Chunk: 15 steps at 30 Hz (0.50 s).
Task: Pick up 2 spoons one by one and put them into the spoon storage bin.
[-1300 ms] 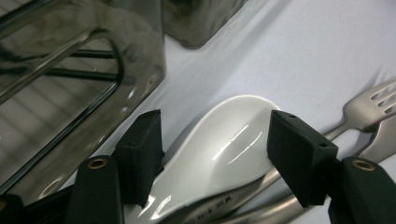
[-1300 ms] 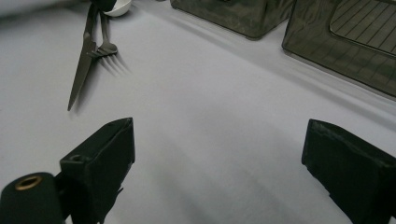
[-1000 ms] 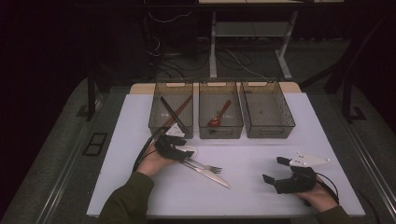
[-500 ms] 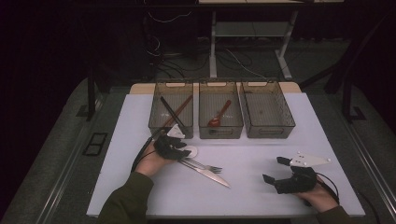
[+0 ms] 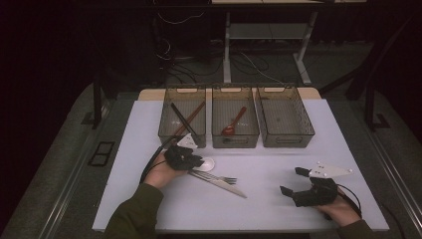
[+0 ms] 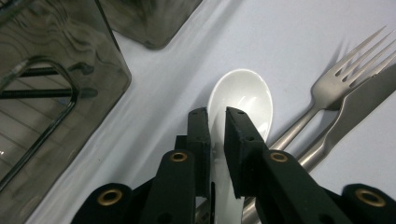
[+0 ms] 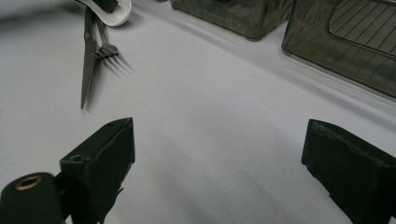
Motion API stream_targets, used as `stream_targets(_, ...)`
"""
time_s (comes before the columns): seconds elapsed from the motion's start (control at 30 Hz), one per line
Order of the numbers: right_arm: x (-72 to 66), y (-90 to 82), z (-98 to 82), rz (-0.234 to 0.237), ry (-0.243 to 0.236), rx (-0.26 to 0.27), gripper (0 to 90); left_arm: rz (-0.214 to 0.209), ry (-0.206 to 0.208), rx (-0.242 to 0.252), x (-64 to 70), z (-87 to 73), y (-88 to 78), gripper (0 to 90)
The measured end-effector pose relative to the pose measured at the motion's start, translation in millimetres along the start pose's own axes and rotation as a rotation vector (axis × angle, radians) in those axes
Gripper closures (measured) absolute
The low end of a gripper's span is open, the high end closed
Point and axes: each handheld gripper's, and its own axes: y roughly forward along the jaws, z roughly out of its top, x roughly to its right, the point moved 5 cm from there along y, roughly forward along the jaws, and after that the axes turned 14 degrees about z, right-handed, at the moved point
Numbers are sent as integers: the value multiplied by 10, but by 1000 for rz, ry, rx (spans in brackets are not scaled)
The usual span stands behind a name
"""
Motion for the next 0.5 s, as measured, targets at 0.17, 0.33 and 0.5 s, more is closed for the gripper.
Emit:
stream_targets(0.17, 0, 1, 1, 0, -1, 0, 90, -8, 11, 11, 6, 22, -17, 848)
stream_targets(0.33, 0, 2, 2, 0, 0, 1, 90, -18, 7, 19, 13, 23, -28, 854)
stream_targets(0.5, 1, -1, 2, 0, 0, 1, 90, -24, 20, 21, 29, 40, -24, 857)
